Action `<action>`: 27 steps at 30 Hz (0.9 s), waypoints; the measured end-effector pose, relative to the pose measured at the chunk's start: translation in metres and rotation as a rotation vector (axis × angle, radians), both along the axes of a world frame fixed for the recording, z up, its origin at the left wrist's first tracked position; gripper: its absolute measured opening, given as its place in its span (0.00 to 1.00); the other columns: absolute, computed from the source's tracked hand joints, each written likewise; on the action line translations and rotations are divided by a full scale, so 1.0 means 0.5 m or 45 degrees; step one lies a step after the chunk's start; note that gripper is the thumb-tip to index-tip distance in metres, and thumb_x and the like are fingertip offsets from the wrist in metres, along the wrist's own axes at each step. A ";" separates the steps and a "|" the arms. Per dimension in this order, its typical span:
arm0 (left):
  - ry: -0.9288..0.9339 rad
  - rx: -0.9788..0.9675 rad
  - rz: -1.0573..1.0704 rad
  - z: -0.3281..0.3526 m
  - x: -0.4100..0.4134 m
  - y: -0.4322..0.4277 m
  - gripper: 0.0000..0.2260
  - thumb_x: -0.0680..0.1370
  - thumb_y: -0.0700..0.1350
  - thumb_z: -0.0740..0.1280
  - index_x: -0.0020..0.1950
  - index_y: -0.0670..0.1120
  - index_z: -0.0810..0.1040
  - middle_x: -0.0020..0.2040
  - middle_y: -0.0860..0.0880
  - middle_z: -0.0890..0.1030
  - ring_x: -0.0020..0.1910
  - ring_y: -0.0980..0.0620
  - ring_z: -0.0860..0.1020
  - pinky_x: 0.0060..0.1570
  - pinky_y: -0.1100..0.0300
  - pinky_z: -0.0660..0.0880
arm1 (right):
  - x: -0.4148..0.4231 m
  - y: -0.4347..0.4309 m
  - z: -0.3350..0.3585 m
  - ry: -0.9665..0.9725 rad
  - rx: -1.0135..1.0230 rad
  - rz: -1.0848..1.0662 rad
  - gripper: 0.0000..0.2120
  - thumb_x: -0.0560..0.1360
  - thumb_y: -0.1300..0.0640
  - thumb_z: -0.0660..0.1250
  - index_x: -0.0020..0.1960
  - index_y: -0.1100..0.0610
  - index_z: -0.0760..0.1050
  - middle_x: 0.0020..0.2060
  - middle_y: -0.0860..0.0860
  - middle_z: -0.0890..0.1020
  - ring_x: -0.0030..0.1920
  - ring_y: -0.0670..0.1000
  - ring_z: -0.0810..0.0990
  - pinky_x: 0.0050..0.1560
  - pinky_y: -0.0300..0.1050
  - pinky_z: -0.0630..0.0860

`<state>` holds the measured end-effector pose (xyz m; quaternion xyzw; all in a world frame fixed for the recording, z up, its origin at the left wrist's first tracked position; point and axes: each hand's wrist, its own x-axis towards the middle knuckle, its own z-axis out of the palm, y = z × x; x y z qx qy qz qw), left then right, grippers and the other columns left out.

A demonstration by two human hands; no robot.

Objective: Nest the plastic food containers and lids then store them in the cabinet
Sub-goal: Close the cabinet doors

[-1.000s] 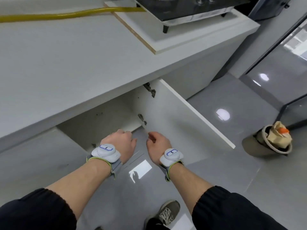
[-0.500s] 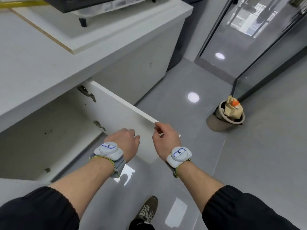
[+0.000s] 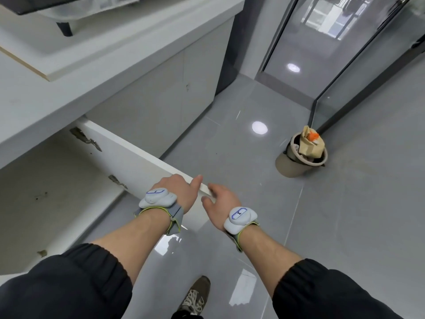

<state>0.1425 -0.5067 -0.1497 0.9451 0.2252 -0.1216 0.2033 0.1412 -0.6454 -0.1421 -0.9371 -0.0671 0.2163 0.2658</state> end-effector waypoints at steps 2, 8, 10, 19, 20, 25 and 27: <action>0.014 0.027 0.004 -0.009 0.006 -0.004 0.29 0.70 0.71 0.50 0.34 0.47 0.72 0.29 0.48 0.71 0.31 0.44 0.73 0.31 0.58 0.66 | 0.001 0.000 -0.003 -0.009 -0.008 -0.001 0.20 0.77 0.53 0.59 0.69 0.55 0.68 0.65 0.54 0.74 0.64 0.55 0.73 0.63 0.46 0.69; 0.022 -0.015 0.010 -0.029 -0.004 -0.005 0.28 0.69 0.71 0.51 0.32 0.47 0.71 0.28 0.48 0.71 0.28 0.46 0.72 0.28 0.60 0.63 | -0.015 0.002 -0.009 -0.018 -0.026 0.031 0.19 0.79 0.54 0.58 0.68 0.55 0.68 0.65 0.54 0.74 0.64 0.56 0.72 0.63 0.46 0.70; 0.020 -0.016 0.012 -0.034 -0.018 -0.004 0.27 0.69 0.71 0.52 0.32 0.47 0.71 0.28 0.48 0.72 0.26 0.47 0.71 0.26 0.61 0.62 | -0.025 0.007 -0.010 -0.014 -0.037 0.023 0.18 0.79 0.53 0.58 0.68 0.55 0.68 0.65 0.54 0.74 0.64 0.56 0.72 0.62 0.46 0.70; 0.024 -0.083 0.005 -0.048 -0.078 0.037 0.24 0.69 0.66 0.56 0.29 0.46 0.70 0.26 0.48 0.72 0.24 0.49 0.71 0.25 0.62 0.60 | -0.087 0.051 -0.012 0.029 -0.092 0.024 0.18 0.77 0.47 0.60 0.64 0.54 0.72 0.60 0.54 0.75 0.60 0.57 0.74 0.57 0.45 0.72; 0.030 -0.092 0.009 -0.049 -0.088 0.043 0.24 0.70 0.66 0.56 0.28 0.46 0.70 0.26 0.48 0.72 0.24 0.49 0.71 0.25 0.62 0.60 | -0.096 0.059 -0.012 0.041 -0.094 0.022 0.19 0.77 0.46 0.60 0.64 0.54 0.72 0.61 0.54 0.75 0.60 0.56 0.75 0.57 0.45 0.71; 0.070 -0.127 0.006 -0.043 -0.139 0.081 0.23 0.72 0.63 0.58 0.28 0.46 0.69 0.26 0.48 0.73 0.24 0.48 0.71 0.25 0.62 0.62 | -0.148 0.093 -0.013 0.075 -0.100 0.052 0.19 0.77 0.44 0.59 0.62 0.52 0.74 0.58 0.53 0.76 0.56 0.56 0.76 0.52 0.43 0.70; 0.067 -0.169 0.003 -0.040 -0.160 0.100 0.22 0.71 0.63 0.58 0.27 0.47 0.67 0.26 0.49 0.72 0.24 0.48 0.70 0.26 0.61 0.62 | -0.167 0.108 -0.015 0.071 -0.097 0.071 0.13 0.77 0.44 0.59 0.51 0.52 0.76 0.50 0.53 0.76 0.47 0.56 0.76 0.44 0.41 0.67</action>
